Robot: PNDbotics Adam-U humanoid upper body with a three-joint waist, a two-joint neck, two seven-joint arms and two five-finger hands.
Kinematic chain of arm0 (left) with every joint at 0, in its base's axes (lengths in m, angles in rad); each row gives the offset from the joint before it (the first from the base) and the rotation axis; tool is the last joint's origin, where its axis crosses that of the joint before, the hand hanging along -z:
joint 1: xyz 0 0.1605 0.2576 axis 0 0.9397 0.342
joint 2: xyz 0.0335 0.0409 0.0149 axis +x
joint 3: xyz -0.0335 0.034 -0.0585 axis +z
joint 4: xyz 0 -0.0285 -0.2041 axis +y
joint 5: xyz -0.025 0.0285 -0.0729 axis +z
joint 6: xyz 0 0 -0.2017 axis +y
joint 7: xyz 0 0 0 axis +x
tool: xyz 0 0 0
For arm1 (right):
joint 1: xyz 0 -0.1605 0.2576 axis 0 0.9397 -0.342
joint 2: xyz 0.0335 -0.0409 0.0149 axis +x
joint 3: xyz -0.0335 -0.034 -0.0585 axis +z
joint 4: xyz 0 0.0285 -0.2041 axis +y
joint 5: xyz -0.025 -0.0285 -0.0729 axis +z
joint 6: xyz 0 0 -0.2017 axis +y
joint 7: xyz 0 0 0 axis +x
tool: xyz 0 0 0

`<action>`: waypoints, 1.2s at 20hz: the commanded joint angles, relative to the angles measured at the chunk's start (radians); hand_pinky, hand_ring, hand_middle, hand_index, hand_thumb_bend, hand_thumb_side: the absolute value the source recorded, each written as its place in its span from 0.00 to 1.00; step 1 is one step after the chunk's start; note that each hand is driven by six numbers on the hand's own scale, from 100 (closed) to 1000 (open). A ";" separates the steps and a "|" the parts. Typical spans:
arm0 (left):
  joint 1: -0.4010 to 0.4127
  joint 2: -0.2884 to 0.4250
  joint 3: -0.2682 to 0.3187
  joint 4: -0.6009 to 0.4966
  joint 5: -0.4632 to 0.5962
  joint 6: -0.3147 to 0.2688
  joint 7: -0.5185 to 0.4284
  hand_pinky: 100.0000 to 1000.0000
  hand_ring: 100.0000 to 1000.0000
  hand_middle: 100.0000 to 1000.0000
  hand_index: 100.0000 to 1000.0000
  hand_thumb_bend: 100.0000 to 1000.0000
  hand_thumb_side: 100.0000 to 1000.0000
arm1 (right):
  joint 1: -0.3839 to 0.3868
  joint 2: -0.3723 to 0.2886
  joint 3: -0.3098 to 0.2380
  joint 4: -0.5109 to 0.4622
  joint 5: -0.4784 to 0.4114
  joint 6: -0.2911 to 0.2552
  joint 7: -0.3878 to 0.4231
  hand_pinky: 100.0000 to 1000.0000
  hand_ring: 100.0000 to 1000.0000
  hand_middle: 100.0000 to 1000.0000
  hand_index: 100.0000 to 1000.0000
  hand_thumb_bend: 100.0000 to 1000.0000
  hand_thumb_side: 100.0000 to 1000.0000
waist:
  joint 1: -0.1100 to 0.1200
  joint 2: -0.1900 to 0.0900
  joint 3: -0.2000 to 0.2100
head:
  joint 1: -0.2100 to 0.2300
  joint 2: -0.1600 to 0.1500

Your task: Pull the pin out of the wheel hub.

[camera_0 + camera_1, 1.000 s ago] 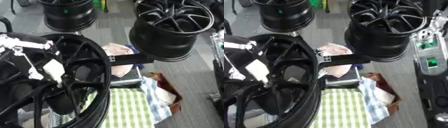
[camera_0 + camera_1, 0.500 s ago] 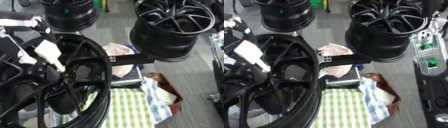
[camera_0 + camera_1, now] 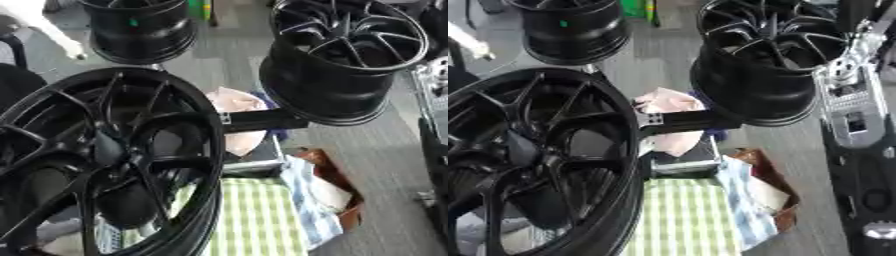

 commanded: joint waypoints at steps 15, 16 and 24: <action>-0.056 -0.001 0.199 0.505 -0.467 0.067 0.551 0.95 0.96 0.92 0.96 0.35 0.37 | -0.014 -0.020 -0.007 -0.027 0.015 -0.002 0.005 0.70 0.72 0.63 0.80 0.00 0.63 | 0.006 -0.021 -0.020 | 0.008 -0.015; -0.057 -0.004 0.201 0.508 -0.499 0.071 0.556 0.93 0.95 0.91 0.96 0.33 0.42 | -0.014 -0.019 -0.007 -0.028 0.015 -0.002 0.005 0.70 0.72 0.63 0.80 0.00 0.63 | 0.006 -0.022 -0.021 | 0.008 -0.015; -0.057 -0.035 0.207 0.451 -0.454 0.077 0.627 0.81 0.76 0.64 0.77 0.18 0.36 | -0.007 -0.018 -0.008 -0.032 0.011 -0.004 0.003 0.70 0.72 0.63 0.80 0.00 0.63 | 0.006 -0.023 -0.019 | 0.006 -0.013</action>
